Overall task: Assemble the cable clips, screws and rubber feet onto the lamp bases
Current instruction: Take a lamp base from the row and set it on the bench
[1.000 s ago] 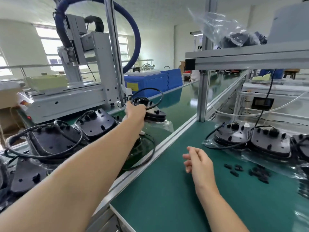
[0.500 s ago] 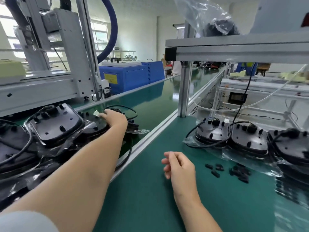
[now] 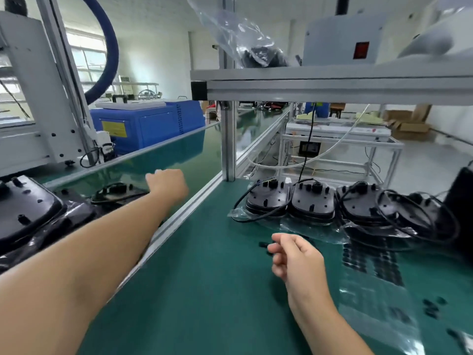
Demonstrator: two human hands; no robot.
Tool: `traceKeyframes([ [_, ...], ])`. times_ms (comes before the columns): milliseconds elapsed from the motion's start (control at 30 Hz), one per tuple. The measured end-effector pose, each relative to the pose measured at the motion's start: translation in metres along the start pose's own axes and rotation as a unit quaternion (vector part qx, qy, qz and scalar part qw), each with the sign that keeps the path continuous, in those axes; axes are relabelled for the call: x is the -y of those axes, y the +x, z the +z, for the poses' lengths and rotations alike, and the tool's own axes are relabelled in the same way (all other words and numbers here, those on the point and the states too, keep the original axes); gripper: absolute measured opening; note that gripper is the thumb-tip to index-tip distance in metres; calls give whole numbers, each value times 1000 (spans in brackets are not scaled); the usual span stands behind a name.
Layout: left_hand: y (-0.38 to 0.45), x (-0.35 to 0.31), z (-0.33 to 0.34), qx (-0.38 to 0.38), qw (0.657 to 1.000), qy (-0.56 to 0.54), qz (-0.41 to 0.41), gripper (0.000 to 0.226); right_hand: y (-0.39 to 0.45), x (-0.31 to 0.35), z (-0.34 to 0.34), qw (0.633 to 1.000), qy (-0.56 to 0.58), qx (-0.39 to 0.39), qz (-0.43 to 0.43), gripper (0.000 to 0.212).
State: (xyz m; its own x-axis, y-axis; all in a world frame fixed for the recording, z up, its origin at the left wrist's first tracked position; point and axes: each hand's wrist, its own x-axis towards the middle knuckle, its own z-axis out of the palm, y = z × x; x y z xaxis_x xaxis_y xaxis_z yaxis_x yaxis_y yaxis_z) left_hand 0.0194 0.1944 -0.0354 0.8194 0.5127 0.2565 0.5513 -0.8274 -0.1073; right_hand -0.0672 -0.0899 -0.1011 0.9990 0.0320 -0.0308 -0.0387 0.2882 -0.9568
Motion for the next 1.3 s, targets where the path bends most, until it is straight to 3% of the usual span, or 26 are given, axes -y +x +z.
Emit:
traceKeyframes([
  [100, -4, -66, 4, 72, 965, -252, 14, 52, 1, 7, -37, 999, -22, -34, -25, 21],
  [200, -8, -124, 10, 196, 885, -422, 1, 88, 4, 10, -55, 996, -34, -59, -51, 26],
  [300, -4, -155, 11, 239, 853, -462, -23, 95, 9, 9, -56, 993, -55, -71, -71, 25],
  [400, 4, -167, 7, 330, 829, -452, -11, 120, 12, 6, -53, 992, -67, -76, -72, 23],
  [500, 11, -167, 6, 403, 770, -494, -25, 105, 13, 6, -53, 992, -67, -77, -74, 23],
  [633, 7, -159, 1, 362, 719, -589, -68, 44, 13, 5, -54, 992, -75, -66, -77, 23],
  [700, -1, -149, -11, 344, 679, -641, -98, 30, 12, 3, -54, 993, -77, -53, -72, 23],
  [800, -17, -116, -36, 327, 587, -727, -138, 32, 12, 3, -52, 996, -72, -22, -52, 21],
  [967, -83, -66, -63, 393, 504, -763, -93, 42, 8, 9, -39, 992, 29, 63, 102, 36],
  [1100, -143, -58, -55, 434, 461, -771, -67, 53, 4, 10, -25, 990, -107, 27, 91, 34],
  [1200, -166, -60, -44, 461, 393, -793, -70, 50, -2, 13, -18, 987, -116, 22, 104, 30],
  [1300, -173, -55, -38, 439, 352, -822, -87, 49, 0, 23, -14, 988, -110, -6, 113, 18],
])
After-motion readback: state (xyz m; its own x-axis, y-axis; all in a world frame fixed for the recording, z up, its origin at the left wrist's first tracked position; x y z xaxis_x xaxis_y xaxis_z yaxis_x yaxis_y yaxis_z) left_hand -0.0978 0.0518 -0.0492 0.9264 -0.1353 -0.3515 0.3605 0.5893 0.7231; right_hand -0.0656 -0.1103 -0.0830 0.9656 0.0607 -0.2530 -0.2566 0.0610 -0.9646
